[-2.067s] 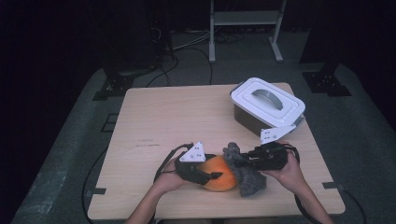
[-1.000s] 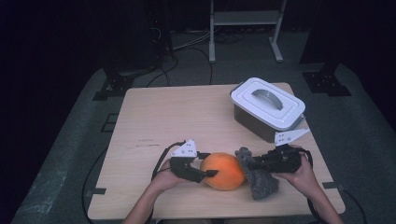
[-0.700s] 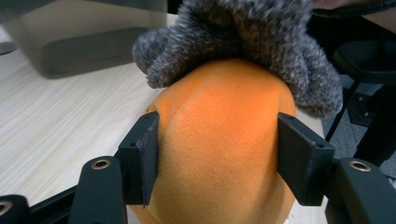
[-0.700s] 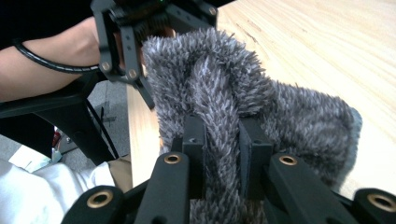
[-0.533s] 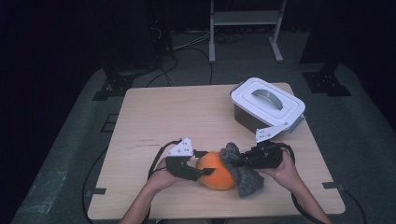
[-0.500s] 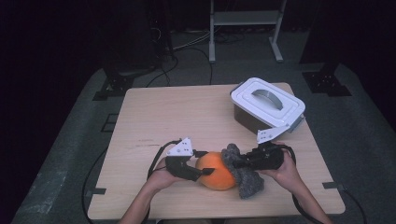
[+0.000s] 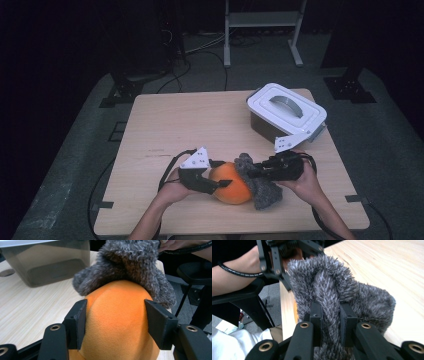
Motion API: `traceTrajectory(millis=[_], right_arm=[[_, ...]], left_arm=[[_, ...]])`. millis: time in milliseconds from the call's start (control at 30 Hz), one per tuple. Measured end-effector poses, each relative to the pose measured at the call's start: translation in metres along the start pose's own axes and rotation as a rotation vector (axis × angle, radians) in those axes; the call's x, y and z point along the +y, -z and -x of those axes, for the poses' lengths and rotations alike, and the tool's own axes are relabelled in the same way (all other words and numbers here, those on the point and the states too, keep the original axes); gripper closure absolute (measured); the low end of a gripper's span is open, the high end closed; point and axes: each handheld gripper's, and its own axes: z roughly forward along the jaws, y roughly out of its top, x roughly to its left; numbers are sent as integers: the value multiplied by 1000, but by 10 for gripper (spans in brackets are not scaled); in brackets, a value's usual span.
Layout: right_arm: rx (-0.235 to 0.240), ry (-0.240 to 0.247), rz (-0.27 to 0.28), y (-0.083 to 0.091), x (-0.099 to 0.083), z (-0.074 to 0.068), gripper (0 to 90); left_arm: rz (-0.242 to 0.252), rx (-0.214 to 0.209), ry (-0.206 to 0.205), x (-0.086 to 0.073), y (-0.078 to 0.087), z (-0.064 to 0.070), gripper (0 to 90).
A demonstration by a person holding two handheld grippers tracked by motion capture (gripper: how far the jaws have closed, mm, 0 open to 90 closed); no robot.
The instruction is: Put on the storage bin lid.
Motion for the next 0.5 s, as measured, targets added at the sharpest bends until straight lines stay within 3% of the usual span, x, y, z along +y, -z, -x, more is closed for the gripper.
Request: traceTrajectory(millis=[133,200,333,400,500], right_arm=[[-6,11,-33,-8,-2,-2,755],[-18,12,-58,-11,-8,0,755],[-14,-31,-58,-4,-27,9,756],[-15,-41,-57,-2,-31,11,756],[0,-61,-54,4,-40,14,755]], left_arm=[[-13,-8,1,-2,-2,1,334],[5,-22,11,-5,-4,-1,292],[31,-29,35,-6,-1,-6,189],[36,-28,62,-10,-2,-11,179],[55,-70,141,-21,-9,-18,108]])
